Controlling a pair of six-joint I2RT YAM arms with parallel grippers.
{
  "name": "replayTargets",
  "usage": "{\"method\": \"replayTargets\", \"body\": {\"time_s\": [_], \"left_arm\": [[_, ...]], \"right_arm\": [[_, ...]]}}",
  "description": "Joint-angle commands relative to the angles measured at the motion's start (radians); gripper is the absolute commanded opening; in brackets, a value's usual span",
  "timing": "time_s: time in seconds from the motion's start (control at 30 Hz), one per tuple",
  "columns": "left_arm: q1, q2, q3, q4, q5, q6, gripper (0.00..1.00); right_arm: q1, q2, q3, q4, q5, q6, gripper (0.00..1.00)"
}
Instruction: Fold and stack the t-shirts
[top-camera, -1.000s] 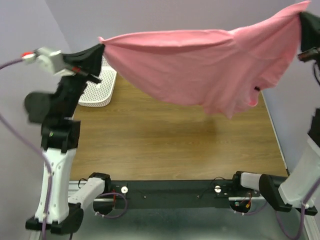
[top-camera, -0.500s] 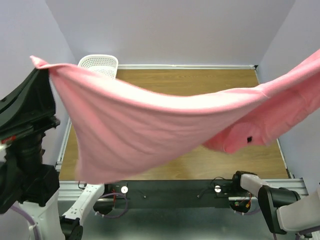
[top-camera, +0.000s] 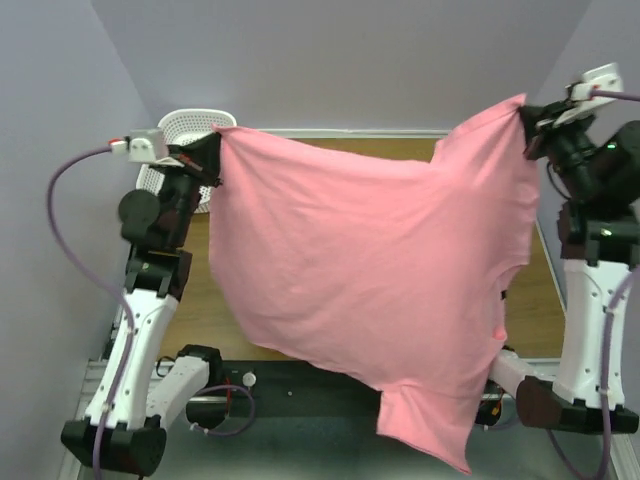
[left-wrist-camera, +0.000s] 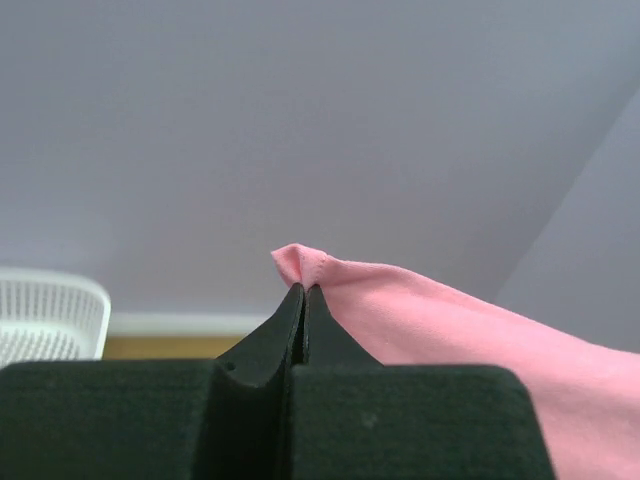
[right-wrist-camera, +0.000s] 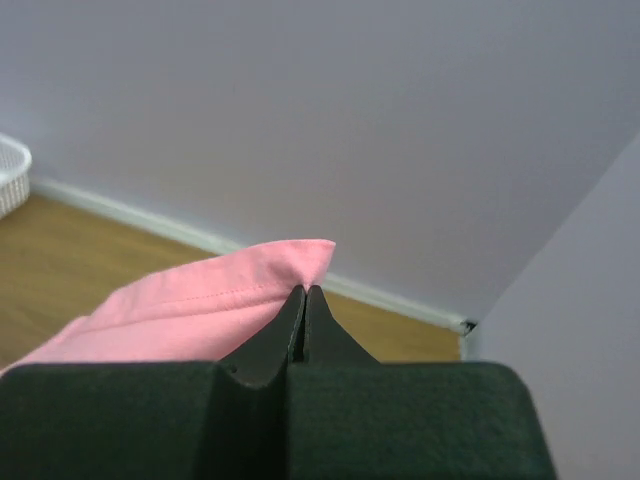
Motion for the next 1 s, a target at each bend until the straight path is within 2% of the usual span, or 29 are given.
{"method": "replayTargets", "body": {"time_s": [0.0,0.03,0.07,0.1,0.13,0.17,0.2,0.23,0.3,0.33,0.37,0.47,0.53,0.7,0.97], "left_arm": [[-0.008,0.18,-0.12,0.034,-0.03,-0.078,0.0],[-0.015,0.237,-0.134,0.035,-0.019,-0.084,0.0],[-0.023,0.363,-0.134,0.026,-0.019,-0.095,0.0],[-0.029,0.43,-0.132,0.035,-0.013,-0.106,0.0],[-0.038,0.499,-0.103,0.035,-0.013,-0.106,0.0],[-0.058,0.633,-0.08,0.033,-0.027,-0.106,0.0],[-0.063,0.703,-0.05,0.029,-0.024,-0.104,0.0],[-0.069,0.836,0.029,-0.005,-0.036,-0.104,0.0],[-0.071,0.961,0.134,-0.057,-0.042,-0.096,0.0],[-0.072,1.013,0.238,-0.082,-0.05,-0.093,0.0],[-0.072,1.102,0.286,-0.124,-0.058,-0.084,0.0],[-0.072,1.243,0.478,-0.229,-0.067,-0.063,0.0],[-0.072,1.323,0.606,-0.275,-0.067,-0.052,0.0],[-0.066,1.444,0.805,-0.39,-0.102,-0.034,0.0],[-0.036,1.572,1.022,-0.481,-0.104,-0.032,0.0]], "right_arm": [[0.006,0.001,-0.338,0.156,-0.078,-0.053,0.01],[0.006,0.011,-0.403,0.202,-0.08,-0.054,0.0],[0.006,0.03,-0.472,0.247,-0.086,-0.062,0.01],[0.006,0.057,-0.57,0.347,-0.098,-0.056,0.01],[0.006,0.127,-0.615,0.404,-0.109,-0.053,0.01],[0.006,0.181,-0.645,0.454,-0.122,-0.042,0.01],[0.006,0.235,-0.681,0.559,-0.115,-0.022,0.01],[0.006,0.354,-0.685,0.604,-0.11,0.004,0.01],[0.006,0.471,-0.669,0.696,-0.075,0.03,0.01],[0.006,0.533,-0.625,0.704,-0.064,0.027,0.01],[0.006,0.626,-0.593,0.707,-0.043,0.037,0.01],[0.006,0.772,-0.48,0.683,-0.043,0.053,0.0],[0.006,0.814,-0.407,0.661,-0.034,0.061,0.0],[0.006,0.861,-0.329,0.646,0.005,0.068,0.01],[0.004,0.742,-0.379,0.635,-0.024,0.07,0.0]]}}
